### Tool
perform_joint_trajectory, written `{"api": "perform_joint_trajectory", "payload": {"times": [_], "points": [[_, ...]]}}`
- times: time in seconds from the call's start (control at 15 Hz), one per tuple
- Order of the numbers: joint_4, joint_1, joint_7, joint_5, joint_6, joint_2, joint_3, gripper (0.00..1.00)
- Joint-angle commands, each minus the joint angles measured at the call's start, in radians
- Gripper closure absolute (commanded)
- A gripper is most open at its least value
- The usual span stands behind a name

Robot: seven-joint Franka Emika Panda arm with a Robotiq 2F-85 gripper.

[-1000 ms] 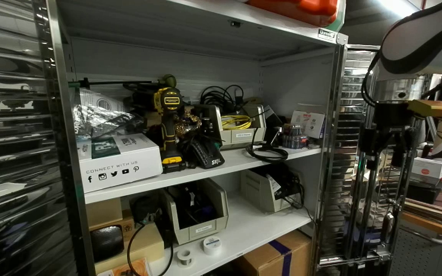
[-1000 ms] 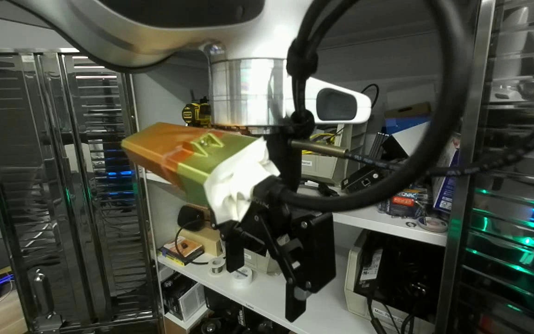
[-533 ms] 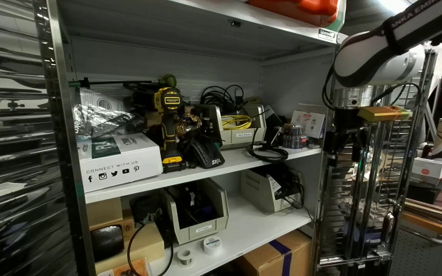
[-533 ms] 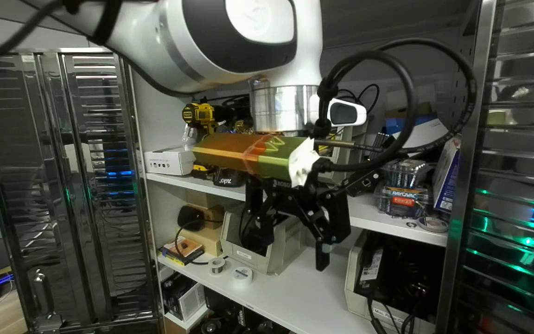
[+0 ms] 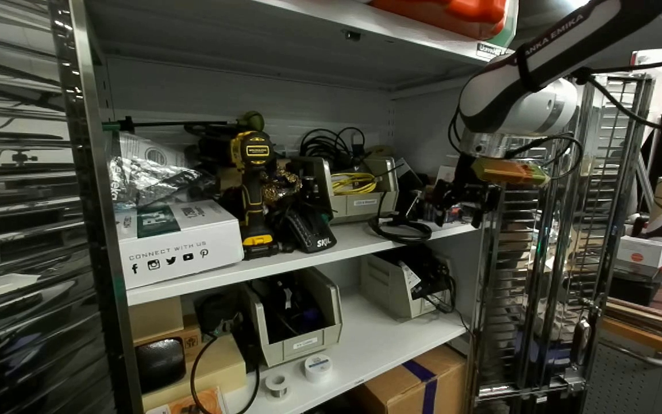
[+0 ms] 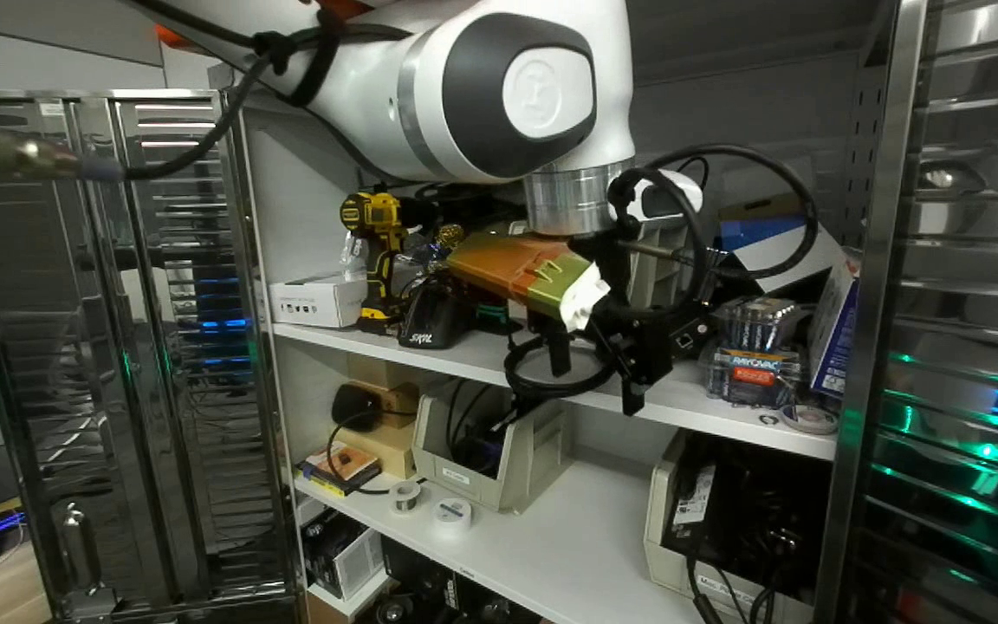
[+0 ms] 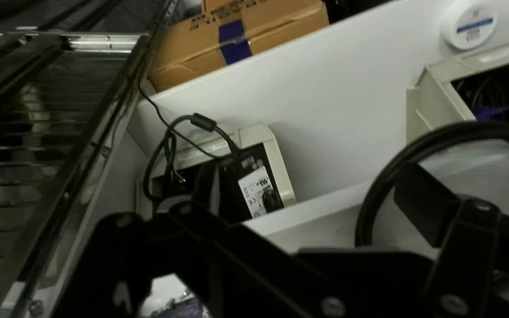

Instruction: Pack away the black cable.

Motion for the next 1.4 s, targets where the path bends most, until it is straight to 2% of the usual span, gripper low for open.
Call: {"api": "perform_joint_trajectory", "payload": {"times": [0.0,0.4,0.47,0.53,0.6,0.87,1.07,1.2,1.33], "points": [[0.081,0.013,0.078,0.041,0.071,0.069,0.014,0.00],[0.135,0.041,0.128,0.015,0.122,0.158,0.032,0.00],[0.142,0.044,0.131,0.019,0.122,0.165,0.034,0.25],[0.145,0.047,0.139,0.021,0.127,0.165,0.034,0.27],[0.148,0.049,0.146,0.022,0.127,0.165,0.034,0.34],[0.159,0.051,0.207,-0.013,0.125,0.160,0.019,0.67],[0.165,0.049,0.231,-0.036,0.081,0.162,0.011,0.89],[0.158,0.050,0.231,-0.061,0.061,0.160,0.006,0.95],[0.151,0.052,0.235,-0.087,0.041,0.152,0.004,0.93]]}}
